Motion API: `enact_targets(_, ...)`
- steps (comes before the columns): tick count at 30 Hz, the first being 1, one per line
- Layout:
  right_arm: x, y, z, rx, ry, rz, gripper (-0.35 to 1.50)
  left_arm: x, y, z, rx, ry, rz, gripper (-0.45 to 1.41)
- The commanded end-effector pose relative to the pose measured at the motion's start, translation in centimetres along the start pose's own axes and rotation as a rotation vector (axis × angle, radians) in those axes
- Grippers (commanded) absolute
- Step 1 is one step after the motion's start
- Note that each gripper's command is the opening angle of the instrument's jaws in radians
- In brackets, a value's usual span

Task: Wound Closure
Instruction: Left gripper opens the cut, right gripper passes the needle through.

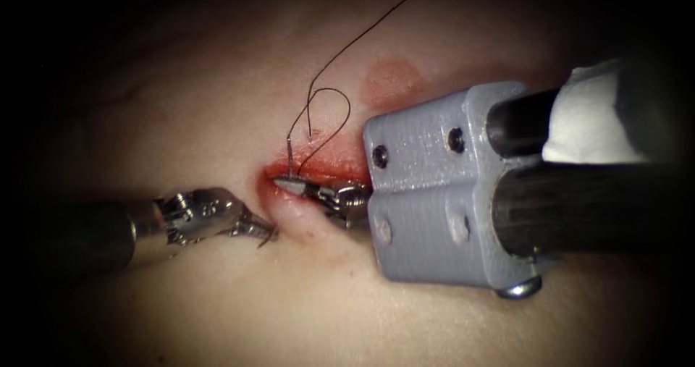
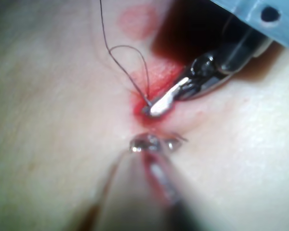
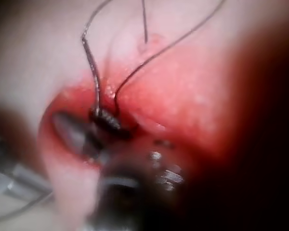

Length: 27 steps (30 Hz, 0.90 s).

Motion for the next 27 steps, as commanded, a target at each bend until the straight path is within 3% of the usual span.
enact_targets(1,0.01,0.05,0.05,-0.017,0.018,-0.021,0.94,-0.01,-0.03,0.08,-0.003,0.000,0.002,-0.35)
enact_targets(4,0.13,0.07,0.03,-0.061,0.047,-0.099,1.18,-0.02,-0.03,0.08,-0.003,0.000,0.002,-0.35)
enact_targets(13,0.56,-0.13,-0.04,-0.120,0.105,-0.221,1.14,-0.03,-0.02,0.09,-0.005,-0.001,0.003,-0.35)
enact_targets(23,0.66,-0.14,-0.10,-0.135,0.130,-0.243,1.03,-0.03,-0.02,0.10,-0.008,-0.002,0.003,-0.35)
enact_targets(24,0.66,-0.14,-0.10,-0.137,0.132,-0.243,0.98,-0.04,-0.02,0.10,-0.008,-0.002,0.003,-0.35)
enact_targets(27,0.63,-0.15,-0.13,-0.108,0.108,-0.267,-0.35,-0.04,-0.01,0.10,-0.007,-0.002,0.003,-0.35)
